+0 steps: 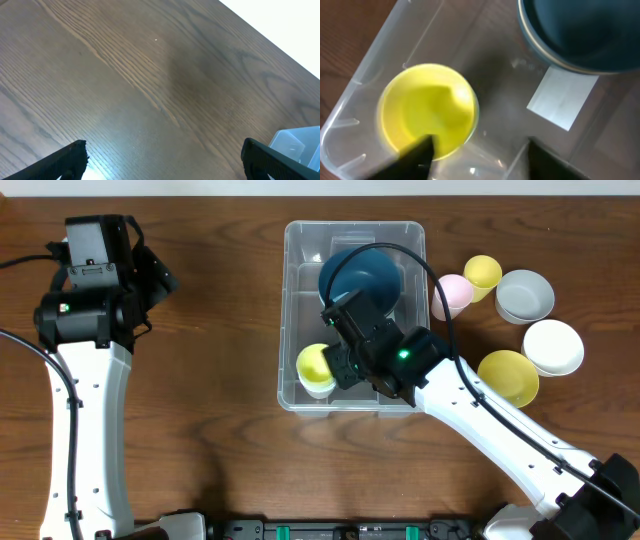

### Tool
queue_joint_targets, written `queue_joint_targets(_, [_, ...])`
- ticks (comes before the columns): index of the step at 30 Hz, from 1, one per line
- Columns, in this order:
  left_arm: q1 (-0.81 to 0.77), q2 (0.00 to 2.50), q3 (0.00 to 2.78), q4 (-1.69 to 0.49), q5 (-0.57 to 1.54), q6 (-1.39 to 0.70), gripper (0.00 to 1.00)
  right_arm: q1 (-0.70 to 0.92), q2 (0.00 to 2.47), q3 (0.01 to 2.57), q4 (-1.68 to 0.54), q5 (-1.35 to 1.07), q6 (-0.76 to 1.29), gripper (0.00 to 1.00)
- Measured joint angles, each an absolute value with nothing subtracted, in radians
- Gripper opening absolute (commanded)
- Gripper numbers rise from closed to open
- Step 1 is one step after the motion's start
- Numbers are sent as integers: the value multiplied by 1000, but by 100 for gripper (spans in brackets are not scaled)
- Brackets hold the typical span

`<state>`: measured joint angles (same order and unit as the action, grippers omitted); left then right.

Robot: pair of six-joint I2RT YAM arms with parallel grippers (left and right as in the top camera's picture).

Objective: Pack container
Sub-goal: 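Carry the yellow cup and stack it onto the blue cup, then return the right gripper to the cups and grasp the pink cup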

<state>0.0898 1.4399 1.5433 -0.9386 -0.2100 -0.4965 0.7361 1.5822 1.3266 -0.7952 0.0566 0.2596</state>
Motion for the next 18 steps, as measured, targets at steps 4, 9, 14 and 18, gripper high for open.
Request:
queue_joint_targets(4, [90, 1440, 1543, -939, -210, -496, 98, 735, 1582, 1327, -751, 61, 260, 72])
queue_joint_targets(9, [90, 1440, 1543, -939, -210, -496, 98, 696, 1568, 1327, -738, 68, 260, 72])
queue_joint_targets(14, [90, 1440, 1543, -939, -210, -496, 98, 522, 1488, 1350, -738, 80, 275, 72])
queue_joint_targets(18, [90, 1440, 1543, -939, -210, -496, 98, 358, 1411, 1370, -736, 86, 292, 71])
